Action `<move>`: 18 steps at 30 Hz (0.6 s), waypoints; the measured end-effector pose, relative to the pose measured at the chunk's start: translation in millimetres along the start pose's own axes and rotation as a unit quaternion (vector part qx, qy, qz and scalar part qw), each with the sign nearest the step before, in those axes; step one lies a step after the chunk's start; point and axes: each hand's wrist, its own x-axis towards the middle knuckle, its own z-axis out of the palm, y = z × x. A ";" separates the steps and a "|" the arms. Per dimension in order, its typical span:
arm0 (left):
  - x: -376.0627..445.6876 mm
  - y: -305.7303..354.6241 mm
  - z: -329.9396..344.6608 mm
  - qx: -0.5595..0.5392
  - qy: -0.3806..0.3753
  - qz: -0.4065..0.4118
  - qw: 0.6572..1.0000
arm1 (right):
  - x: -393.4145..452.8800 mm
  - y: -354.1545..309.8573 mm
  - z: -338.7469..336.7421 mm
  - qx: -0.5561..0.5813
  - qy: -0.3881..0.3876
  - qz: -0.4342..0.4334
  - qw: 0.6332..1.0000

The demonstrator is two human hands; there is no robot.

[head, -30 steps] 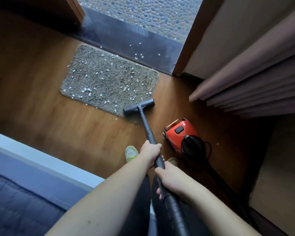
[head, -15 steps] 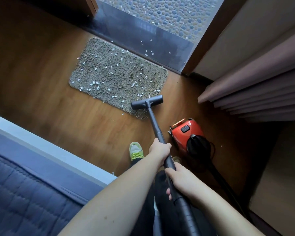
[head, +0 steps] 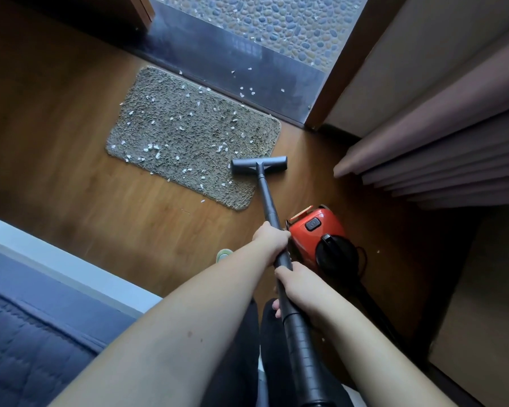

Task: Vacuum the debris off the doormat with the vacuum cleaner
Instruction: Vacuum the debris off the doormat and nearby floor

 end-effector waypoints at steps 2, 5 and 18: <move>-11.8 -0.8 -0.5 -0.012 -0.017 -0.009 1.000 | 4.3 9.7 -4.4 -0.006 -0.003 -0.002 1.000; -23.1 -10.8 3.3 -0.016 -0.018 -0.026 0.999 | 1.5 23.8 -8.4 -0.016 -0.016 0.003 1.000; -61.9 -44.2 22.3 -0.002 -0.018 -0.053 0.998 | -22.7 57.9 -21.9 -0.052 -0.049 0.021 0.997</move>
